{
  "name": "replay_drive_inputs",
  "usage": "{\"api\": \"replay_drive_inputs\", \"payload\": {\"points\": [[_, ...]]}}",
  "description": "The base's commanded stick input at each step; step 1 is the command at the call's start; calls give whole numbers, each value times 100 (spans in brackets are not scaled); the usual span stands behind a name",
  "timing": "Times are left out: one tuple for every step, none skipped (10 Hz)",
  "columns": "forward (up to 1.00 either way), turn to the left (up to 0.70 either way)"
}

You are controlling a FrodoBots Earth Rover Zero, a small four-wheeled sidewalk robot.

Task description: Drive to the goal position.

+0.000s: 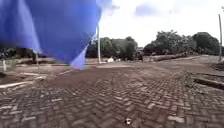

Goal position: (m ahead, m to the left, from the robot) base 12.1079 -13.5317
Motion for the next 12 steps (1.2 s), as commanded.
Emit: {"api": "replay_drive_inputs", "payload": {"points": [[70,0],[70,0],[70,0],[70,0],[70,0],[70,0],[70,0],[70,0],[70,0],[70,0],[70,0],[70,-7]]}}
